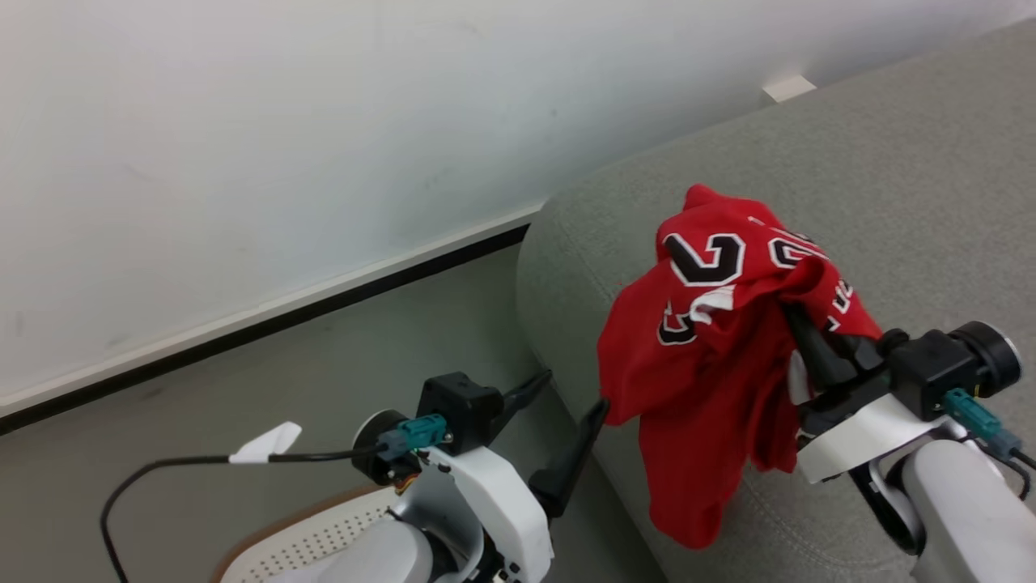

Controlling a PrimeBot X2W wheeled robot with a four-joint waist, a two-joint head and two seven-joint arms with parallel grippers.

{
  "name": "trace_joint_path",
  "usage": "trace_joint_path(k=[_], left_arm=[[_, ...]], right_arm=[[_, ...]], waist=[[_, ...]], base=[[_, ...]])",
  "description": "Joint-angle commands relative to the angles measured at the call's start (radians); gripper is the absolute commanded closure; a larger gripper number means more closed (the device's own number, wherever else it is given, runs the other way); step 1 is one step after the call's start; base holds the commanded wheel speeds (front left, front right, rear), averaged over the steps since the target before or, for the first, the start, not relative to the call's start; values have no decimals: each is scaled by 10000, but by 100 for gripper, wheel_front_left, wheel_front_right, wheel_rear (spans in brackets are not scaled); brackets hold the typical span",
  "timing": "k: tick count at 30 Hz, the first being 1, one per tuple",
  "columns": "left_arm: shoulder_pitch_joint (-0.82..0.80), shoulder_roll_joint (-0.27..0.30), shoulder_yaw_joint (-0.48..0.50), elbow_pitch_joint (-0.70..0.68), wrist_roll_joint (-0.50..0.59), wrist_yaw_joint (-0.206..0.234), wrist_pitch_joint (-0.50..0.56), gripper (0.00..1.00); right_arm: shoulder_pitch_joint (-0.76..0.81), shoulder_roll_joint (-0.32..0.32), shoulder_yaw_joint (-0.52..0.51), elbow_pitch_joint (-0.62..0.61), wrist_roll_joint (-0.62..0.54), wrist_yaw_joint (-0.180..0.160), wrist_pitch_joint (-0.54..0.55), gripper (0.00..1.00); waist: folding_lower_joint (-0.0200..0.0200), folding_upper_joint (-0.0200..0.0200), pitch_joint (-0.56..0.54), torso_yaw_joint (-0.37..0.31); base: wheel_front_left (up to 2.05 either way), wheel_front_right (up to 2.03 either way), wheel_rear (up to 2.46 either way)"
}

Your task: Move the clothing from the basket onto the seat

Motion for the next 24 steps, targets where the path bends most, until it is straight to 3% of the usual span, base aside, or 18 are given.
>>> trace_joint_path(k=[1,7,13,24], left_arm=[[-81,9,-26,36,52,-37,-115,0],[-201,31,-219,32,174,-110,-66,0],[-734,137,-375,-130,427,-286,65,0],[-1925,101,-602,-92,685,-697,-38,0]], right_arm=[[129,-110,-106,-102,25,-25,-5,100],[39,-470,-484,-411,69,-25,-5,100],[-722,-746,-1052,-572,89,-25,-5,100],[-3956,-2073,-2514,1110,360,-25,141,100]], waist=[[1,-1,155,-167],[1,-1,546,-264],[1,-1,1554,121],[1,-1,3560,1405]], base=[[0,0,0],[0,0,0],[0,0,0],[0,0,0]])
